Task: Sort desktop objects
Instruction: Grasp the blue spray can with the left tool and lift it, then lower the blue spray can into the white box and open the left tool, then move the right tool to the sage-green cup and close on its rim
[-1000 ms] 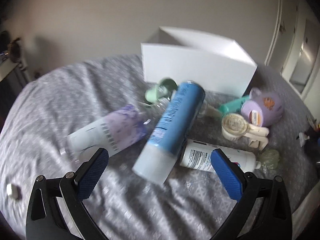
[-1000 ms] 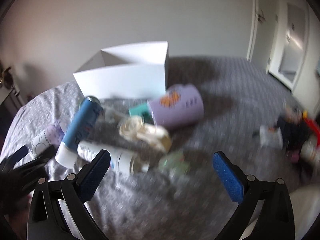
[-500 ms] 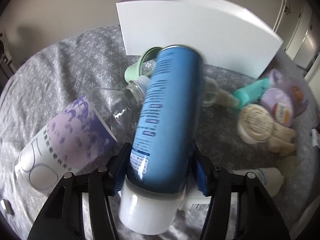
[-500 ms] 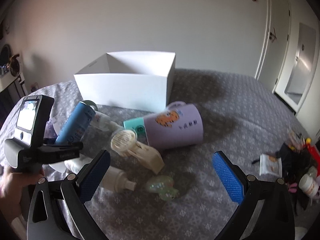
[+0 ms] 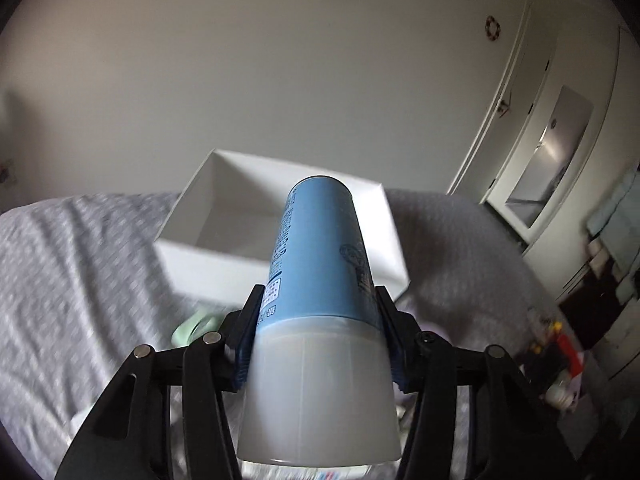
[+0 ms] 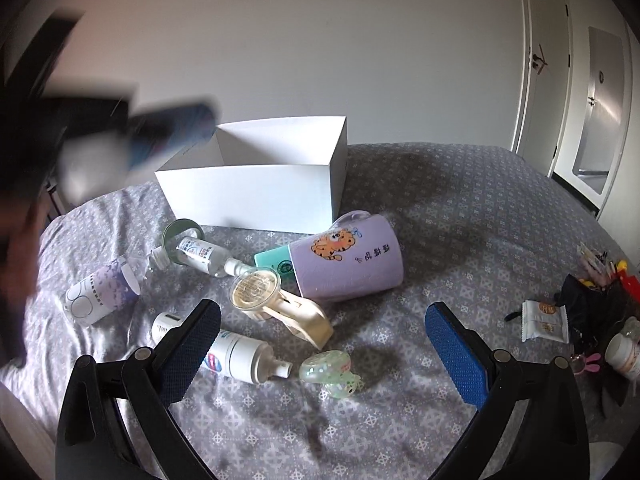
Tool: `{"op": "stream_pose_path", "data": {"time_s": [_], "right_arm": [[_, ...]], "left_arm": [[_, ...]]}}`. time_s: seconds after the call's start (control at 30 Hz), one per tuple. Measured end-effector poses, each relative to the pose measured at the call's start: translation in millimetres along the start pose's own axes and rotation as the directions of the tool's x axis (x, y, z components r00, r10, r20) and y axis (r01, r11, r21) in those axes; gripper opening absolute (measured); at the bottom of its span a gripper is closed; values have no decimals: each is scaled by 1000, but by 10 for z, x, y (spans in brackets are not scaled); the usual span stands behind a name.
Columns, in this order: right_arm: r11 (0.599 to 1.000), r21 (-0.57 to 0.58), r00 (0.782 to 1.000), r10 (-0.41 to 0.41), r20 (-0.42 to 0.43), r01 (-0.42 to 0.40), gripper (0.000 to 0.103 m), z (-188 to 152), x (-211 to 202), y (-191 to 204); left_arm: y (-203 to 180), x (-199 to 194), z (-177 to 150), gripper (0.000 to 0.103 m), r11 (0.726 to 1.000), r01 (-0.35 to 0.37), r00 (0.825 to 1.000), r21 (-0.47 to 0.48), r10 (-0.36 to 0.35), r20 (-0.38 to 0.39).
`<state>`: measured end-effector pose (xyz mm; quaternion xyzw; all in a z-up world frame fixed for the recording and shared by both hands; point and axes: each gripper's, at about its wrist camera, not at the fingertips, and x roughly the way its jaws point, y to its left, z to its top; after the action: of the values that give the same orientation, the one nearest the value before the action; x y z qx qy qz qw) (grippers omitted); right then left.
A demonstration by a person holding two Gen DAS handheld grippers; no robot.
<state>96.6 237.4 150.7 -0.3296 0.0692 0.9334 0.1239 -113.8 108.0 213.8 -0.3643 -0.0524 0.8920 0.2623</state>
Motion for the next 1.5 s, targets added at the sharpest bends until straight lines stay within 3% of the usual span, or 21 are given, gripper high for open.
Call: {"op": "stream_pose_path", "data": {"time_s": [0.1,0.23,0.4,0.57,0.67,0.73,0.77,0.8,0.9,0.93,1.0,1.03,1.07,1.13,1.17,1.27,1.37,1.43,1.5], "right_arm": [[1000,13,1000,11,-7,-10,103,-2,36,-14],[1000,6,1000,6,-28,-6,103,-24,142,-14],[1000,16,997,15,-78,-14,103,-60,312,-32],[1000,2,996,28,-86,-28,103,-80,365,4],[999,-27,996,35,-88,-38,103,-94,391,60],[999,-39,996,35,-87,-38,103,-96,402,77],[999,-39,996,35,-86,-38,103,-96,401,76],[999,-37,996,35,-86,-38,103,-94,400,72],[999,-21,996,32,-86,-34,103,-84,390,41],[999,-16,996,31,-88,-32,103,-80,386,30],[1000,-15,996,22,-91,-23,103,-76,374,26],[1000,-16,995,18,-94,-20,103,-69,361,32],[1000,-18,995,17,-94,-19,103,-60,346,39],[999,-25,997,19,-72,-20,103,-39,257,71],[999,-30,998,16,-64,-18,103,-29,228,90],[999,-50,999,6,-53,-8,103,60,149,136],[998,-60,1000,5,-3,-5,103,283,52,162],[996,-85,999,19,28,-17,103,592,52,209],[995,-102,999,25,30,-22,103,891,143,265]], "left_arm": [[37,461,340,50,998,32,999,-45,-32,-12],[146,1038,538,50,995,39,998,-97,-44,-49],[271,1527,562,50,995,12,994,-103,-23,-104],[382,1712,529,51,993,-6,988,-121,-13,-154],[520,1647,511,57,980,-28,989,-195,-1,-146],[599,1394,530,67,971,-5,997,-239,-14,-75],[622,1246,530,79,970,-12,999,-244,3,-37],[636,1111,521,84,970,-31,1000,-241,30,-7],[663,647,450,90,971,-100,991,-218,116,62],[721,529,384,102,969,-130,987,-210,148,69],[868,384,248,103,961,-210,975,-181,219,35],[953,449,169,103,955,-266,964,-132,262,-43],[996,539,110,103,947,-307,949,-91,297,-107],[1074,760,-84,102,925,-379,901,2,369,-229],[1125,842,-145,102,918,-395,887,14,385,-255],[1310,1167,-258,102,916,-400,860,-20,368,-352],[1325,1472,-299,102,927,-372,858,-36,329,-393],[1303,1652,-362,102,932,-359,853,-45,308,-423],[1270,1809,-515,97,944,-327,833,-45,265,-485]]}}
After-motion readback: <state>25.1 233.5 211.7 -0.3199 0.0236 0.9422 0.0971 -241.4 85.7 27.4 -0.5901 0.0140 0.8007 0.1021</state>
